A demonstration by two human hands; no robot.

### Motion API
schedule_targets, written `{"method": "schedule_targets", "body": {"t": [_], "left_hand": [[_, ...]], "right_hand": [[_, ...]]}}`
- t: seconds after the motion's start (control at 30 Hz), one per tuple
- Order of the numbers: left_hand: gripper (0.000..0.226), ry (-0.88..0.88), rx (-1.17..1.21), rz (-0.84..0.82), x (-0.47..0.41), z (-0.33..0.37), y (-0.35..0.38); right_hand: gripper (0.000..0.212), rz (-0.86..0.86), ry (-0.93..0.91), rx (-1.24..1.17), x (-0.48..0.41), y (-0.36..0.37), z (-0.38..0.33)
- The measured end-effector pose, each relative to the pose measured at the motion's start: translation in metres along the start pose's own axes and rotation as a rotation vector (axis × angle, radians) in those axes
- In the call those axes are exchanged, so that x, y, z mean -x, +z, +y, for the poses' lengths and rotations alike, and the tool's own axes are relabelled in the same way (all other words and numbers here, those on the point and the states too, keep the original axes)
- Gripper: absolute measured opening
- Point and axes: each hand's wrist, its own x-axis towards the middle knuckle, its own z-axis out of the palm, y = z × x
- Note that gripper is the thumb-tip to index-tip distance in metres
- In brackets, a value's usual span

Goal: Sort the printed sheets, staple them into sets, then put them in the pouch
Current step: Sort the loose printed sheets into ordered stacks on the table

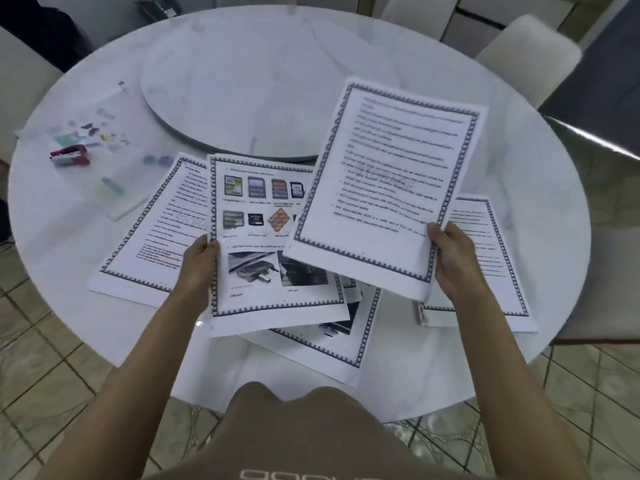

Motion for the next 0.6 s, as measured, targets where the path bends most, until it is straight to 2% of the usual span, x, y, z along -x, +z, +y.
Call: {"method": "schedule_targets", "body": {"t": [0.23, 0.37, 0.47, 0.6], "left_hand": [[0.042, -0.097, -0.113, -0.082, 0.008, -0.011, 0.031], [0.047, -0.151, -0.111, -0.127, 0.008, -0.017, 0.041], [0.048, -0.1, -0.159, -0.151, 0.012, -0.021, 0.046], [0.054, -0.037, -0.24, -0.191, 0.015, -0.03, 0.047]], "right_hand": [[0.021, -0.201, 0.174, 0.128, 0.006, 0.025, 0.034], [0.022, -0.229, 0.227, 0.284, 0.009, 0.035, 0.049], [0.016, -0.243, 0.243, 0.446, 0.013, 0.037, 0.061], [0.023, -0.262, 0.236, 0.544, 0.017, 0.035, 0.071]]}}
